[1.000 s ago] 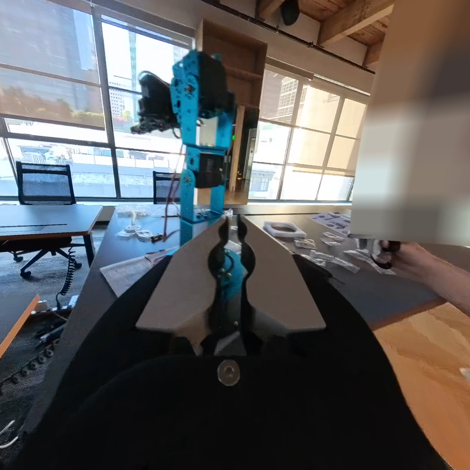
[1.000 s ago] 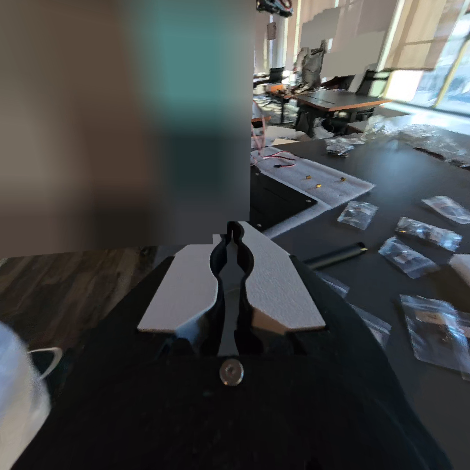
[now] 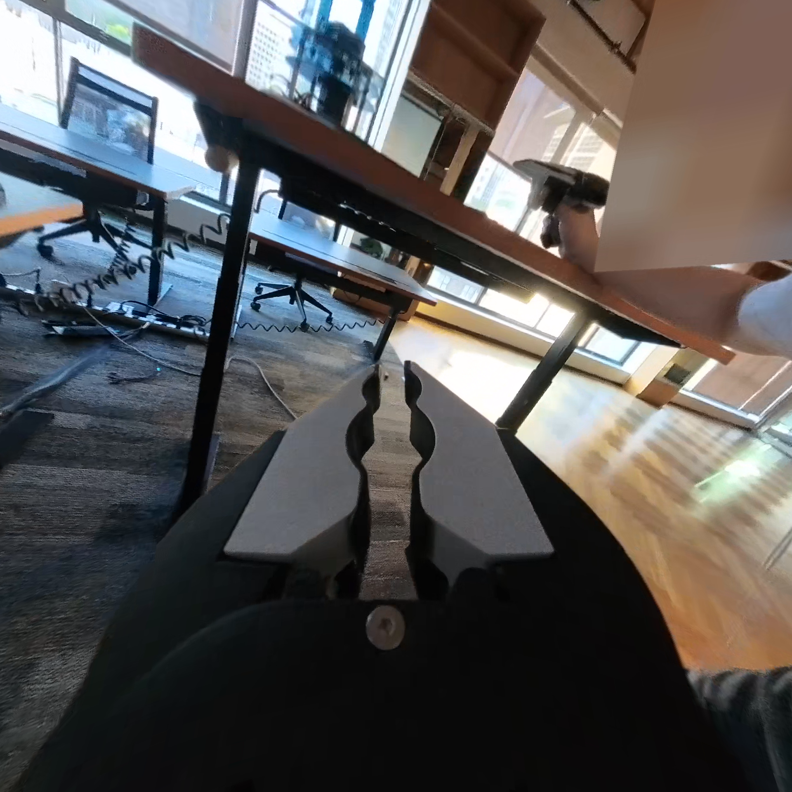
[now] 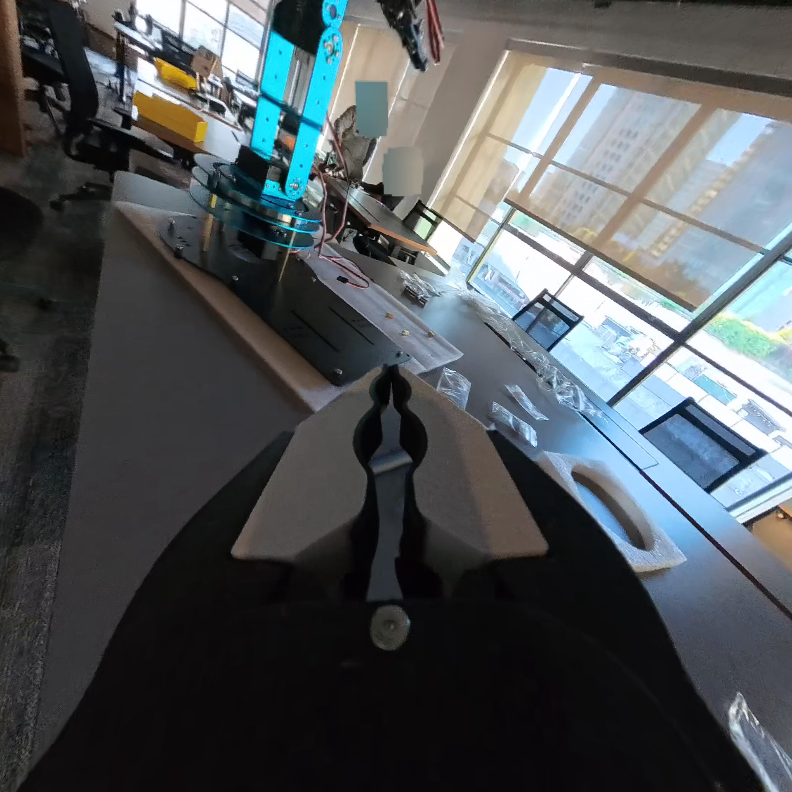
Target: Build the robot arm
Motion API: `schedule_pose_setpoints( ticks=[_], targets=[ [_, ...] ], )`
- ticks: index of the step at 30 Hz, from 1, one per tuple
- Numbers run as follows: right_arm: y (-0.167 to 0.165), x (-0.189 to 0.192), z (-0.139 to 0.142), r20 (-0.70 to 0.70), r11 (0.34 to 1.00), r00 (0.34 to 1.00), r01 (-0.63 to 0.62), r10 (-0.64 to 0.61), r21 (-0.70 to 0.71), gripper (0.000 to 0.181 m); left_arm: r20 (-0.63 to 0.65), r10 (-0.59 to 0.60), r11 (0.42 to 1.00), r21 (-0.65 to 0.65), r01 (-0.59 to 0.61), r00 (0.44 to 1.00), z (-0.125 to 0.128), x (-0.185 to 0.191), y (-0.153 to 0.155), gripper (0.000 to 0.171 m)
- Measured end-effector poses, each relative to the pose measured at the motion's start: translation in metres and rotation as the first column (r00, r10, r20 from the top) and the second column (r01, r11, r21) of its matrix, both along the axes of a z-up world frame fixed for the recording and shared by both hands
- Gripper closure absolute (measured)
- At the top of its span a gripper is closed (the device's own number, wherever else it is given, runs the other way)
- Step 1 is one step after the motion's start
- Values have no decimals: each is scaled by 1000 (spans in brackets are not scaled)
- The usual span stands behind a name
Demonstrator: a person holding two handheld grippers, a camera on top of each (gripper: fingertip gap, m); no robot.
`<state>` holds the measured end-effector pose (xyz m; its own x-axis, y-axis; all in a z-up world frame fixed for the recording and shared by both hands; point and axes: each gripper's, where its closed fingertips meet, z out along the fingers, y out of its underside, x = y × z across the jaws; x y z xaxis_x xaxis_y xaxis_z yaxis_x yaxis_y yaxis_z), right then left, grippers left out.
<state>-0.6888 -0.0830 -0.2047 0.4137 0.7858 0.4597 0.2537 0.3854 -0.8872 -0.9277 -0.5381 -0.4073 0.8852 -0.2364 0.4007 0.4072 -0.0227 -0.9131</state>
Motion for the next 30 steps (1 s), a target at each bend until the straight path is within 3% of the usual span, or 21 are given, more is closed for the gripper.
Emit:
schedule_pose_setpoints(
  ticks=[6,9,12,18,22,26,30],
  targets=[
    [11,3,-10,60,997,995,73,-73,11,181,-225,-6,995,-97,-16,974,102,5,-4,155],
    [15,6,-15,95,994,989,109,-111,23,181,-216,-77,993,-102,56,973,157,21,7,147],
    [14,4,-16,112,993,987,108,-113,47,181,-216,-159,983,-125,134,963,187,38,25,142],
    [7,-1,-8,78,993,994,69,-76,90,181,-253,-314,939,-228,259,915,199,59,72,140],
    [7,-3,-12,87,997,995,44,-49,66,177,-279,-350,924,-261,280,894,195,49,108,145],
    [0,-7,-17,143,995,989,24,-38,99,177,-281,-329,935,-233,268,902,194,12,150,150],
    [-13,-20,-15,188,1000,982,31,-31,4,170,-317,-303,941,-246,231,899,183,-54,196,151]
  ],
)
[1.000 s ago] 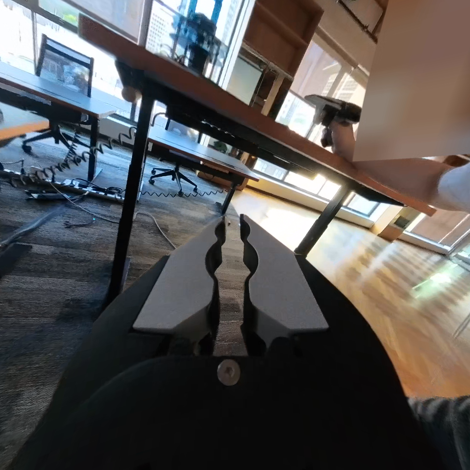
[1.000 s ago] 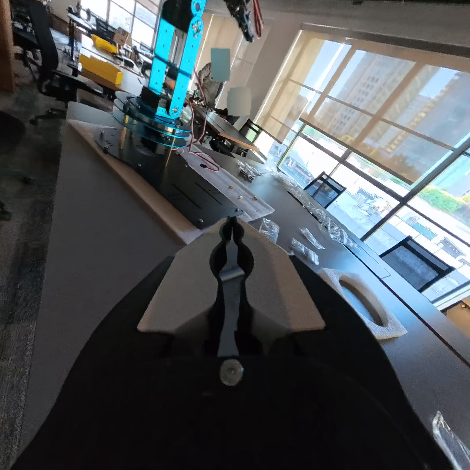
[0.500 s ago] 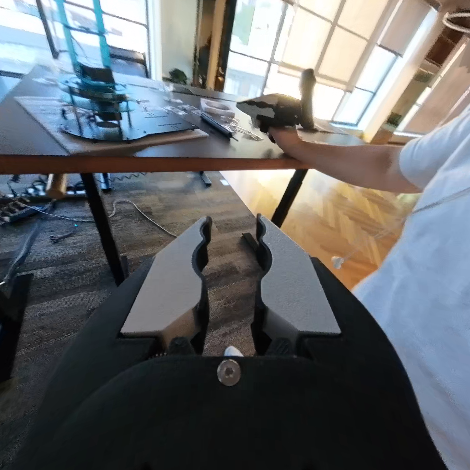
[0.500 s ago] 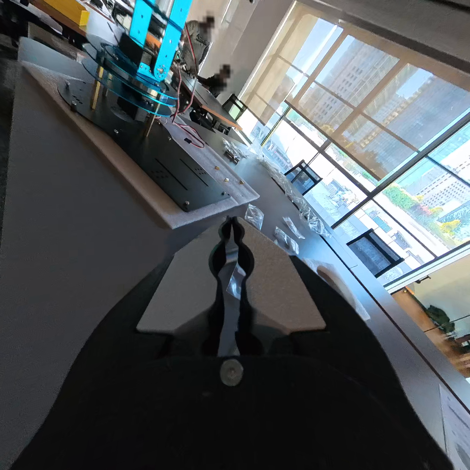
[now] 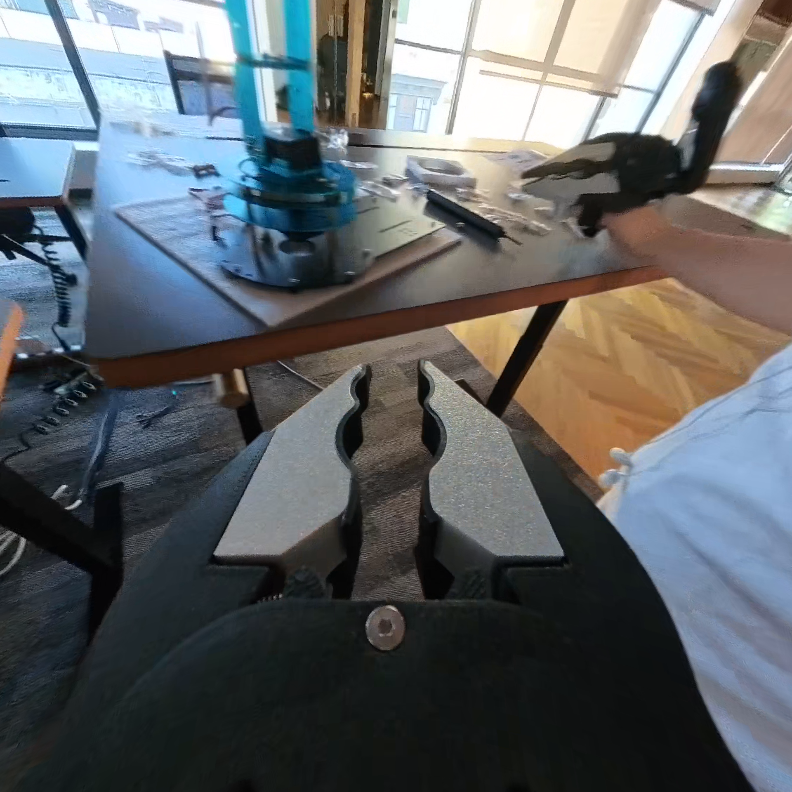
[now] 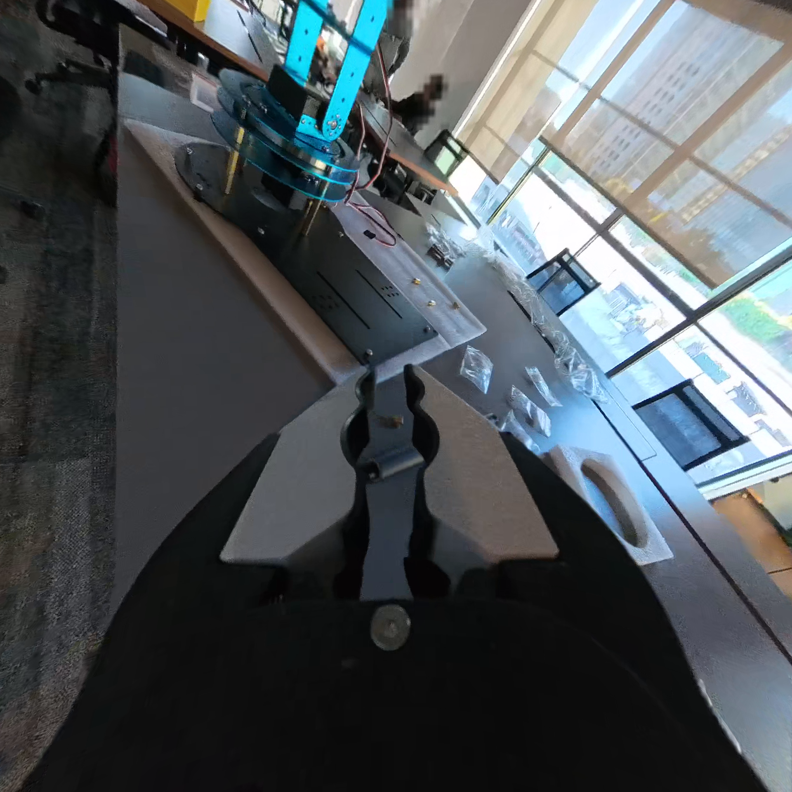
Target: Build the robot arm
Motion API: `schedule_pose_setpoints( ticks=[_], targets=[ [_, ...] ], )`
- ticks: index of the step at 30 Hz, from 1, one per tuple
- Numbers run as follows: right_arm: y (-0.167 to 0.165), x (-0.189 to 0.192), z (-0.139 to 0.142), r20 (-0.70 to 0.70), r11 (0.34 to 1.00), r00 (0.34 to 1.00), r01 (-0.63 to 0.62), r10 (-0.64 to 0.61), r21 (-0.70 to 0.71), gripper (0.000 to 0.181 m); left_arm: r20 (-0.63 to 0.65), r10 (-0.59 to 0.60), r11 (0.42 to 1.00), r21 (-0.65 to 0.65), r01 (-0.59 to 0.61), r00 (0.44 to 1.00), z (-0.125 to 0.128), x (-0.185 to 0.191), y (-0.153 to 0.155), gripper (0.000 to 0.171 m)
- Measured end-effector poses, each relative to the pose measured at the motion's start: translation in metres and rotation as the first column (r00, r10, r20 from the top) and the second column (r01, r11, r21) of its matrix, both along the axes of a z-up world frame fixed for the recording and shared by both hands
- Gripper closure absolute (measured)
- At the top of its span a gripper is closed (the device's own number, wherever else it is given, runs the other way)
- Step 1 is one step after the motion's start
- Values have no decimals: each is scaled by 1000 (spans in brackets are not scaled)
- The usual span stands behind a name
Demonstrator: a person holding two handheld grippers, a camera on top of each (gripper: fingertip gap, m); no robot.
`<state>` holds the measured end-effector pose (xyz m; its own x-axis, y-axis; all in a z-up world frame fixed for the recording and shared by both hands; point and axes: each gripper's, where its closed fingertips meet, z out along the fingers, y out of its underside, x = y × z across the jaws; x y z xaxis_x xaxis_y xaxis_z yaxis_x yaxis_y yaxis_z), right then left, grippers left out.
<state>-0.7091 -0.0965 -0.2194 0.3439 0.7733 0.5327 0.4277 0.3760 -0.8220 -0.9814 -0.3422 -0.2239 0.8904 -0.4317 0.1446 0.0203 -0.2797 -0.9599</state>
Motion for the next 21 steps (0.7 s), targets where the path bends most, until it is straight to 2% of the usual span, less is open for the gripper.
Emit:
schedule_pose_setpoints(
  ticks=[4,7,9,12,14,16,18,21],
  targets=[
    [-6,-35,23,-14,998,998,62,-62,-11,169,-31,-62,998,17,63,998,-10,-70,59,148],
    [-6,-69,38,-31,990,991,130,-132,-56,166,-85,-205,976,49,210,975,-10,-105,116,146],
    [-3,-89,46,-53,972,975,211,-218,-104,164,-135,-320,941,70,332,938,-4,-117,155,144],
    [-4,-120,50,-59,950,958,271,-282,-152,164,-197,-474,861,98,499,858,5,-118,213,140],
    [-3,-131,48,-13,927,942,327,-335,-183,162,-169,-599,789,41,612,783,2,-105,245,136],
    [-6,-138,50,-2,907,926,369,-378,-200,160,-176,-702,700,12,714,690,-5,-85,267,138],
    [-9,-141,53,10,889,909,409,-416,-207,160,-256,-751,633,-22,773,608,-18,-69,286,138],
    [-13,-136,56,55,851,874,483,-483,-208,160,-298,-806,563,-115,819,512,-34,-48,303,131]
  ],
)
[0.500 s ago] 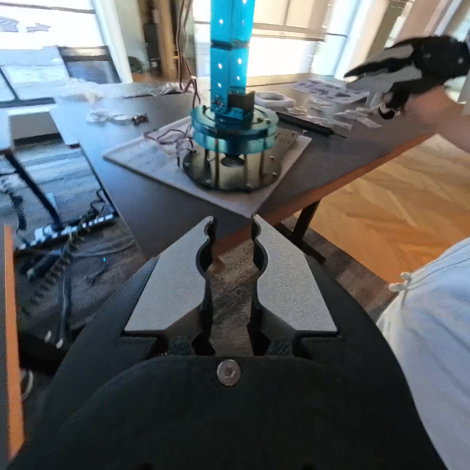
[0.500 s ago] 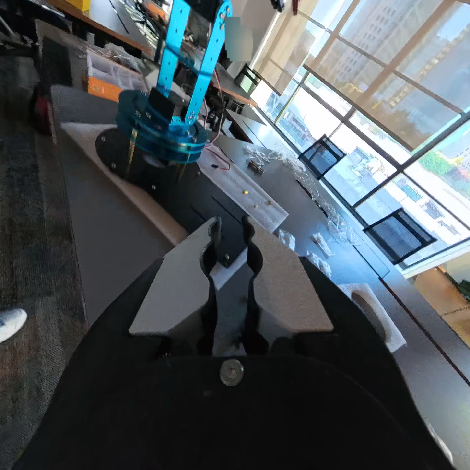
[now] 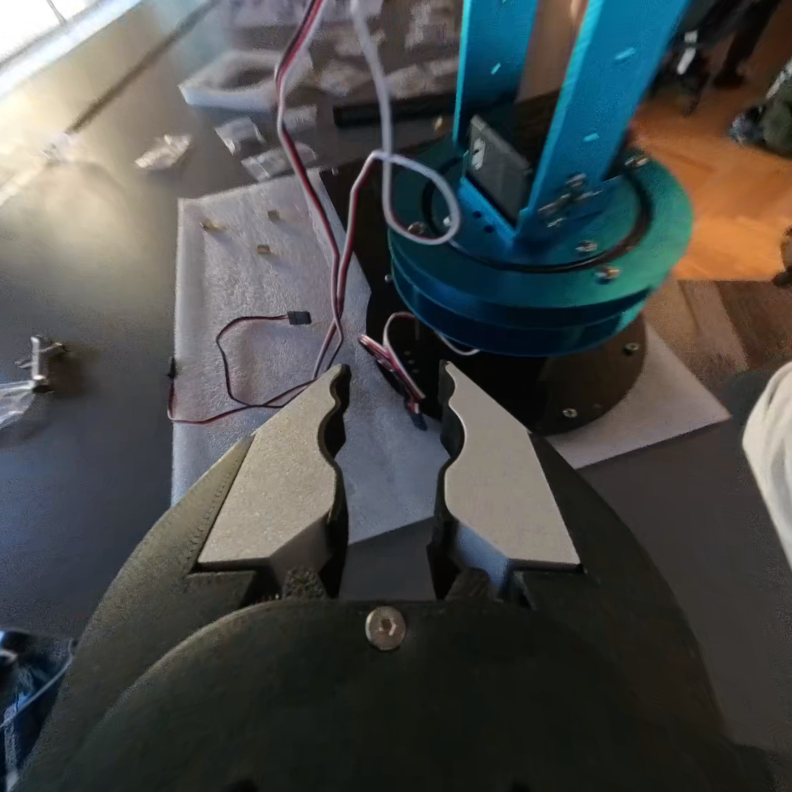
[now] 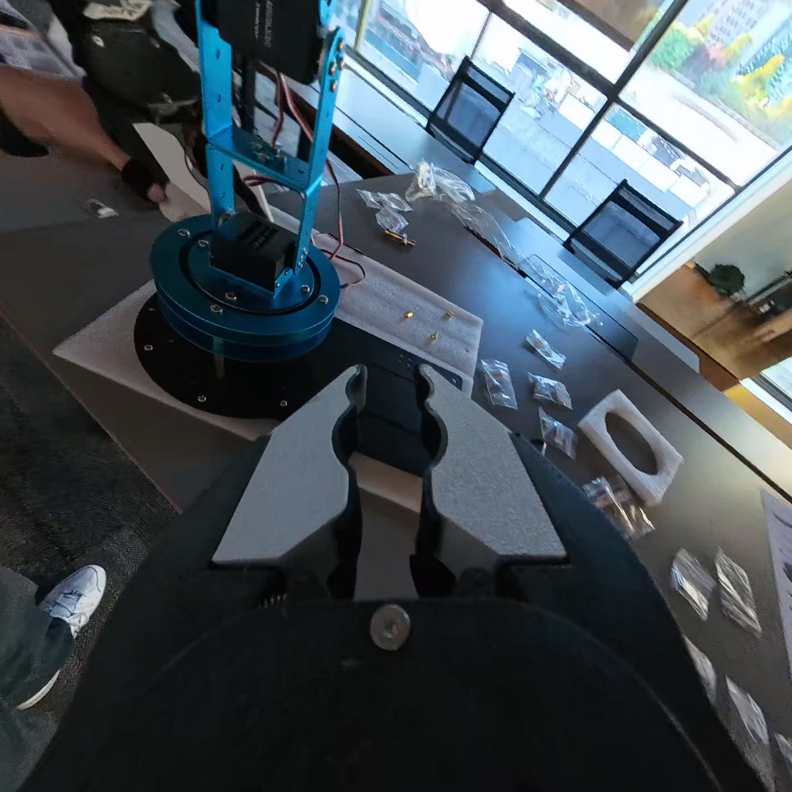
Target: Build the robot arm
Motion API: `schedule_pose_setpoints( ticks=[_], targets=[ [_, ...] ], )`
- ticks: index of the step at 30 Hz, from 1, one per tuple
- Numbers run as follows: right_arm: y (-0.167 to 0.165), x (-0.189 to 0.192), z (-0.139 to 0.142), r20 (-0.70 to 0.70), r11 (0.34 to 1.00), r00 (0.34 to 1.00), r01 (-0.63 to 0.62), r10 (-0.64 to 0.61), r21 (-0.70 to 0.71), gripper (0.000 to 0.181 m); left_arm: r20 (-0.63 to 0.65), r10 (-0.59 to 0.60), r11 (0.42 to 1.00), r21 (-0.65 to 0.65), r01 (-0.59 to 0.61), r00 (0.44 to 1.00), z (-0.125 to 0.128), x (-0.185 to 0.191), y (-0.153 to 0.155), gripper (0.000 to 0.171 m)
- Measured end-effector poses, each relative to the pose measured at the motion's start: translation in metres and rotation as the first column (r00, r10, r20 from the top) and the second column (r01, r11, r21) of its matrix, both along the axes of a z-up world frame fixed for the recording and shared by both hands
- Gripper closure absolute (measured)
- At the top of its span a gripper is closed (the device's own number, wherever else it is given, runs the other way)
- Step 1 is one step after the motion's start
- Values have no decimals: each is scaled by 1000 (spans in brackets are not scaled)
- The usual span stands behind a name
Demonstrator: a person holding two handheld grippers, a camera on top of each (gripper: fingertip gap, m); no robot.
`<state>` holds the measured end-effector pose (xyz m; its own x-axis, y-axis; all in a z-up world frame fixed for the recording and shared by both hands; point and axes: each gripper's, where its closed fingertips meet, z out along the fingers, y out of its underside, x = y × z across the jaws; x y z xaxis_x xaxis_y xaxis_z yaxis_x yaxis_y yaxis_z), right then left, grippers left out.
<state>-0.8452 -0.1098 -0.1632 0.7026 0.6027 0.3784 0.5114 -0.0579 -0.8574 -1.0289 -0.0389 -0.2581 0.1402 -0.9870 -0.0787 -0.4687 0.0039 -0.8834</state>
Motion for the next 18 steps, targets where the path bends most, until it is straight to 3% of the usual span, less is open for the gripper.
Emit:
schedule_pose_setpoints(
  ticks=[2,6,12,18],
  targets=[
    [-6,3,6,1,999,999,52,-52,-2,159,-86,-27,998,-51,23,996,-14,7,7,127],
    [-22,7,13,15,991,991,134,-134,9,159,-188,-63,998,-31,58,980,-28,10,13,170],
    [-29,7,15,27,978,978,207,-207,11,159,-80,-11,1000,18,13,997,-5,11,41,170],
    [-26,-6,0,84,976,973,217,-215,-20,159,-157,-68,993,80,82,985,-18,26,61,168]
  ],
)
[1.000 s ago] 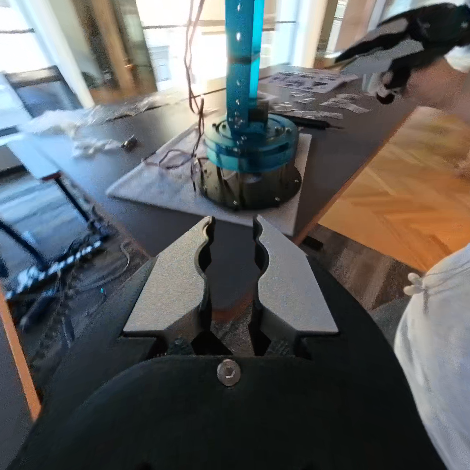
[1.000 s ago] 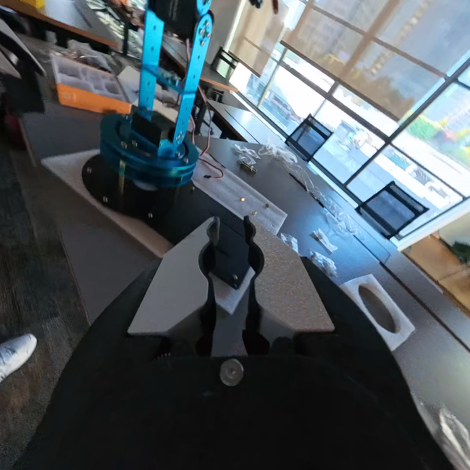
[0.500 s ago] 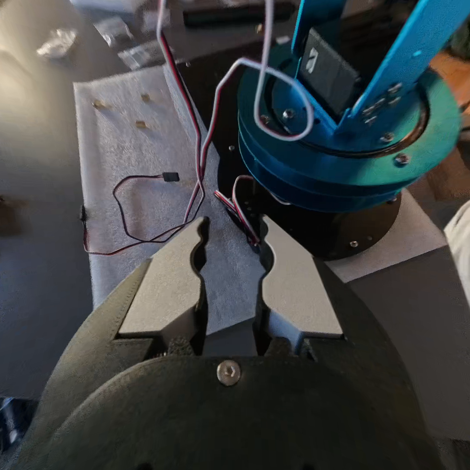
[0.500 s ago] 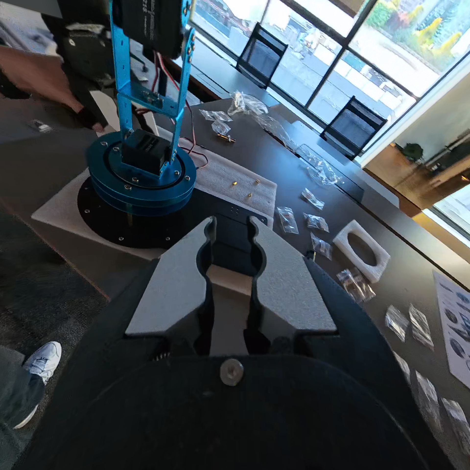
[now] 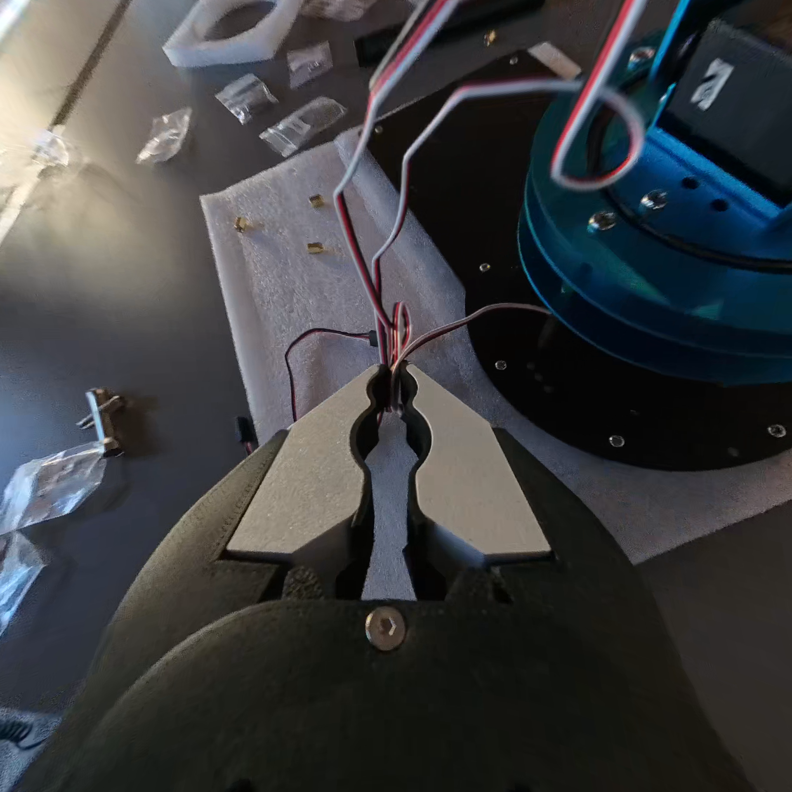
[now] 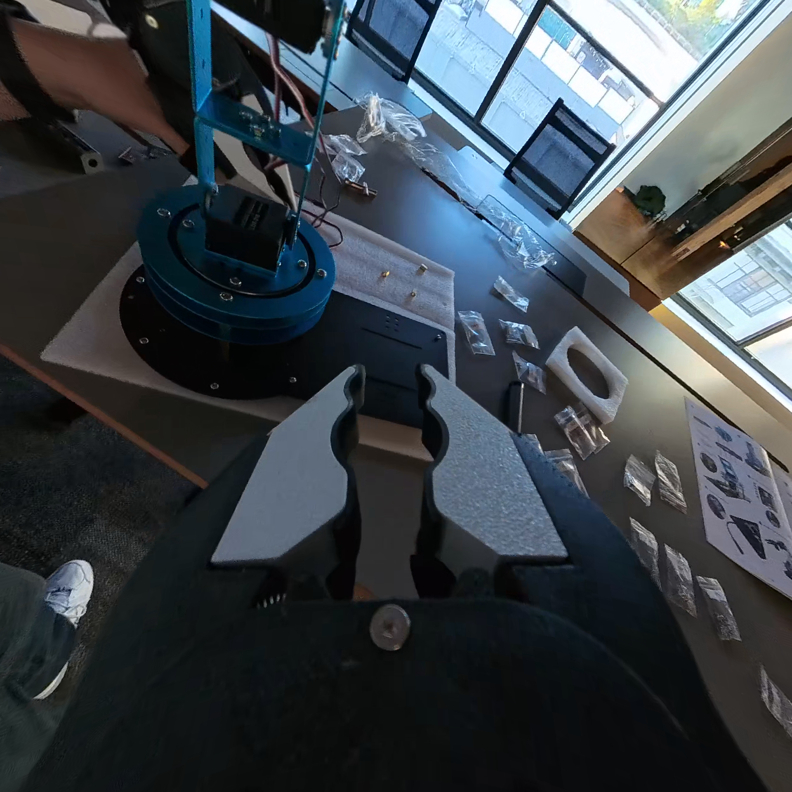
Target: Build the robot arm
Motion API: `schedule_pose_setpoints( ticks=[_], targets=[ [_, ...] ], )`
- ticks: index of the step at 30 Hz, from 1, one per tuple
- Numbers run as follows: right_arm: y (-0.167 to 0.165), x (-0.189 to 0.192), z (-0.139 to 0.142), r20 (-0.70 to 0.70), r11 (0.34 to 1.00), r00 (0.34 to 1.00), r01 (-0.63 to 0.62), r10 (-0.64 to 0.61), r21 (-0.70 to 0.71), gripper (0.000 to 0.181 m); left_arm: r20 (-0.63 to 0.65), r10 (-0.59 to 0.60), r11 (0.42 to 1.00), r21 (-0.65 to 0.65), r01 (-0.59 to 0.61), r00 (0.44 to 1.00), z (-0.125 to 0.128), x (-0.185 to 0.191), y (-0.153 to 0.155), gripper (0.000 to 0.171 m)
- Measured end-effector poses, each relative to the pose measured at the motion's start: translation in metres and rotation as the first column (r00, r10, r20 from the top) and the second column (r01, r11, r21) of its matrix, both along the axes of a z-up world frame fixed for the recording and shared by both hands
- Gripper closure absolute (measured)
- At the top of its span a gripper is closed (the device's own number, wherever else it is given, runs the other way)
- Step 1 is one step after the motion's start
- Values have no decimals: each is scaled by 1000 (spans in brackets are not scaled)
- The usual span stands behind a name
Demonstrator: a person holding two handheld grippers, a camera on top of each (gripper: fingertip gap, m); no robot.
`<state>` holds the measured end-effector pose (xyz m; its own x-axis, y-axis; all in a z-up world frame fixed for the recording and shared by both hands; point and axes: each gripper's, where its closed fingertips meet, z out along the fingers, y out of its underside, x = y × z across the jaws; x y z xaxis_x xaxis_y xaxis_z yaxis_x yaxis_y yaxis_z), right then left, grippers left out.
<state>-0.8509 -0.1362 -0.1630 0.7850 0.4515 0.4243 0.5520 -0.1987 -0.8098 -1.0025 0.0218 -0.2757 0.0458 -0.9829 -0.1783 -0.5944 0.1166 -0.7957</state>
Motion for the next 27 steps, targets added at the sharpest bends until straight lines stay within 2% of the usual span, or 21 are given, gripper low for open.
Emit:
schedule_pose_setpoints(
  ticks=[3,8,11,15,21,24,27],
  targets=[
    [2,-8,-4,-16,1000,1000,-4,4,-11,158,-10,0,1000,-27,0,1000,-9,6,5,164],
    [8,-18,-15,-31,998,999,-23,21,-61,156,-14,57,998,15,-57,998,-10,7,15,153],
    [12,-24,-20,-20,996,999,-39,37,-85,155,-33,79,997,6,-79,996,-12,-3,14,148],
    [14,-32,-29,-15,991,996,-84,83,-106,154,15,139,990,-15,-139,990,-4,-25,16,149],
    [15,-40,-47,-34,976,982,-187,184,-112,151,112,319,948,-41,-316,941,29,-75,14,145],
    [14,-41,-56,-63,963,968,-249,244,-104,150,244,408,913,-83,-400,880,63,-101,0,141],
    [12,-39,-60,-102,944,944,-321,313,-75,150,352,431,902,-151,-404,831,97,-114,-34,121]
  ],
)
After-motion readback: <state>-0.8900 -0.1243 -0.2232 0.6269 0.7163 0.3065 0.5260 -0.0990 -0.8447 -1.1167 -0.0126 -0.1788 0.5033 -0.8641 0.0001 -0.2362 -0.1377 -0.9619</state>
